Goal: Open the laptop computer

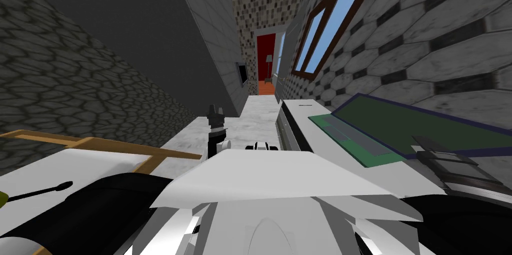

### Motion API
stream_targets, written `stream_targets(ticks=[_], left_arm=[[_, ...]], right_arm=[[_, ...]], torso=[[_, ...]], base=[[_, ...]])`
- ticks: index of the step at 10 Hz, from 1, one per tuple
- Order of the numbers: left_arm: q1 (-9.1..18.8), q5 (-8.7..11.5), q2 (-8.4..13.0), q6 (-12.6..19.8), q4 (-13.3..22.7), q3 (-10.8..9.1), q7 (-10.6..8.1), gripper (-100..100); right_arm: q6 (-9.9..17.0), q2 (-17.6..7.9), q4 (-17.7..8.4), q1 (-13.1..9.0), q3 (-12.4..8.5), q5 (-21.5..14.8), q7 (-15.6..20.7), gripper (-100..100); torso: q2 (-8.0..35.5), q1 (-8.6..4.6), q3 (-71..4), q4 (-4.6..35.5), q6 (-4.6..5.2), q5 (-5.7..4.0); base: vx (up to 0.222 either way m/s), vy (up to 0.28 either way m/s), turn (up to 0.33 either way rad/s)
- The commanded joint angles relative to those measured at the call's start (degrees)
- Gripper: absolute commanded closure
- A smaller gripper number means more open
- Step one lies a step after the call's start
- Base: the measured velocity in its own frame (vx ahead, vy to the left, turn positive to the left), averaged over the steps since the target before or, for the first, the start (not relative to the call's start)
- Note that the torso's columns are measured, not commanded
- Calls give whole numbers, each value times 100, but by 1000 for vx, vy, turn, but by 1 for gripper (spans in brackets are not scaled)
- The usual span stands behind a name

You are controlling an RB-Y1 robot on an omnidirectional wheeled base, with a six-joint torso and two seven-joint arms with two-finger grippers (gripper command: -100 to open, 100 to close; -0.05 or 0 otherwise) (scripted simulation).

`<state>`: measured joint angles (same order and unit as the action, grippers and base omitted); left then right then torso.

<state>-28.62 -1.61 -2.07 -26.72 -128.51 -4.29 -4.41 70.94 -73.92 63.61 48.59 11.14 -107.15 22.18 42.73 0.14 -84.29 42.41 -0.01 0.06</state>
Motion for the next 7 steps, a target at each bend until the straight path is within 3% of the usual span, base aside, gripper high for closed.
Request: stream_targets(ticks=[1,7], left_arm=[[1,0,0,0,0,0,0,0],[0,0,1,0,0,0,0,0]], right_arm=[[-348,-80,-91,-36,-84,-58,-146,-100],[-1274,-317,-384,-185,-299,-243,-586,-100]], torso=[[8,-5,6,3,2,-3],[-45,-24,-30,-15,-6,-8]], base=[[-234,87,111],[-240,81,216]])
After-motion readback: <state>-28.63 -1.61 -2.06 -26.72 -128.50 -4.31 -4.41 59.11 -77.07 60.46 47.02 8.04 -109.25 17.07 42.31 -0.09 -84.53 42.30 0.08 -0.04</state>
